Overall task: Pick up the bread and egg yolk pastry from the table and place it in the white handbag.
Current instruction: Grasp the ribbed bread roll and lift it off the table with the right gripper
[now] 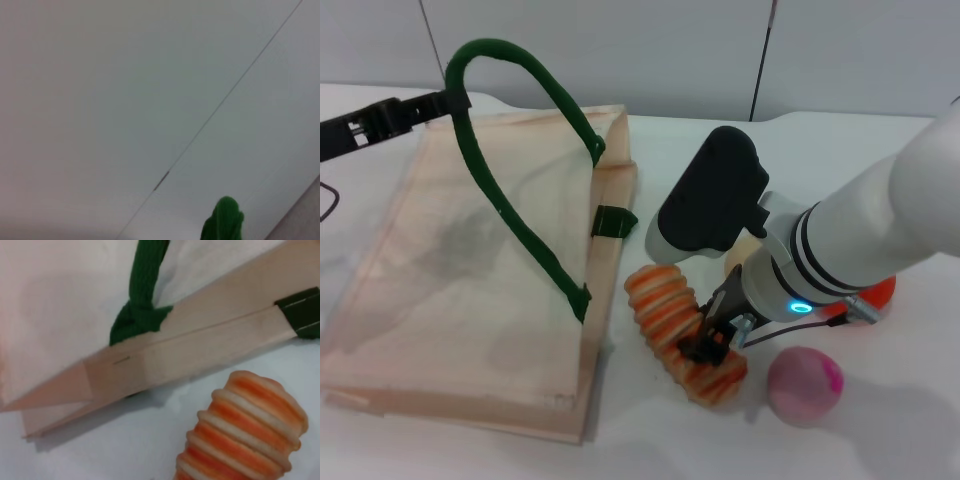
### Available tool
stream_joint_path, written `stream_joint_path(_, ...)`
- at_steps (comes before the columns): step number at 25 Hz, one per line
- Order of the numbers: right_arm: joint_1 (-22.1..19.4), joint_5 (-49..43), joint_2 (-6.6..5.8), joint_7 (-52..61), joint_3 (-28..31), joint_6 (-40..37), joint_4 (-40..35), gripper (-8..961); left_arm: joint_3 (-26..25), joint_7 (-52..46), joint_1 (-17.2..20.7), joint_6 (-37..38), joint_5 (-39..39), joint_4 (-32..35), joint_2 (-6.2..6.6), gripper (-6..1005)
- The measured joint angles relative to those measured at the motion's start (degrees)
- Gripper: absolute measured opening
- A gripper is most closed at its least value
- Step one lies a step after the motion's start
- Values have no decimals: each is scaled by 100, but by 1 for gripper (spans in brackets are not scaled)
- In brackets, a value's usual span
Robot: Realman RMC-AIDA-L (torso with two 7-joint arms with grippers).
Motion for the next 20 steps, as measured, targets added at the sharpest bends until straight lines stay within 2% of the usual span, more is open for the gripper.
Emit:
stream_joint_path(10, -28, -95, -8, -2, 86, -13, -377, 352, -3, 83, -35, -438, -120, -60, 26, 121)
stream_joint_path(20, -98, -627, -9, -7, 636, -250, -776, 293, -21, 125, -20, -915, -382, -64, 33, 120)
